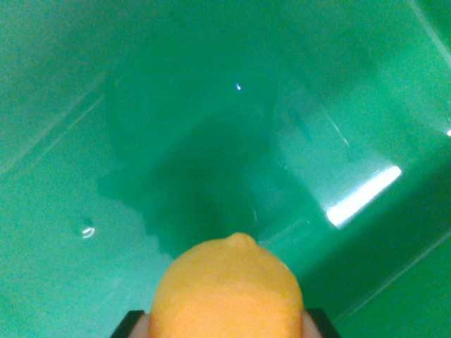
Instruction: Pick fruit
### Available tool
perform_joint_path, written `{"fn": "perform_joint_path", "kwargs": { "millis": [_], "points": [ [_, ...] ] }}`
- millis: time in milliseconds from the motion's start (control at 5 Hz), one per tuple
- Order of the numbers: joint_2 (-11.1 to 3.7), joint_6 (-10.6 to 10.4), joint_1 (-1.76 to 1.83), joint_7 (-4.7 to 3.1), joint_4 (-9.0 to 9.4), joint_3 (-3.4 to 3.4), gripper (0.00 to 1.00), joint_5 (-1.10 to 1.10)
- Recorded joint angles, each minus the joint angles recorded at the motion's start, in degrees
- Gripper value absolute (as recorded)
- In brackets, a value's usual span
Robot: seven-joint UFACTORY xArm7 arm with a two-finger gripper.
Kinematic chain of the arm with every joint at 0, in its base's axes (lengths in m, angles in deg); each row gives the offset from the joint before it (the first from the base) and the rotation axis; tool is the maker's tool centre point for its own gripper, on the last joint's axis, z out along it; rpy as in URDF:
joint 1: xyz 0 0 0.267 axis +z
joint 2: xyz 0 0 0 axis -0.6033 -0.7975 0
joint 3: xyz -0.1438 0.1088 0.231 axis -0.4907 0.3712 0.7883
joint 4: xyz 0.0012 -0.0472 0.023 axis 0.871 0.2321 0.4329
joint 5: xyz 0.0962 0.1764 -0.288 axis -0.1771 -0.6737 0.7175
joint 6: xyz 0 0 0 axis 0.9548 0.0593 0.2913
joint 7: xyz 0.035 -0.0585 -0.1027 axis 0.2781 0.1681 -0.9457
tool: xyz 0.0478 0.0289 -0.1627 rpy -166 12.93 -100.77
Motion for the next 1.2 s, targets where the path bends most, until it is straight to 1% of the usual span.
{"fn": "perform_joint_path", "kwargs": {
  "millis": [200, 400, 600, 800, 1000, 1200],
  "points": [
    [0.00, 0.00, 0.00, 0.00, 0.00, 0.00, 1.00, 0.00],
    [0.67, 1.99, 0.01, 0.10, -1.32, -0.01, 1.00, 0.06],
    [0.67, 1.99, 0.01, 0.10, -1.32, -0.01, 1.00, 0.06],
    [1.40, 4.16, 0.02, 0.20, -2.77, -0.03, 1.00, 0.13],
    [1.40, 4.16, 0.02, 0.20, -2.77, -0.03, 1.00, 0.13],
    [2.19, 6.49, 0.03, 0.32, -4.32, -0.04, 1.00, 0.20]
  ]
}}
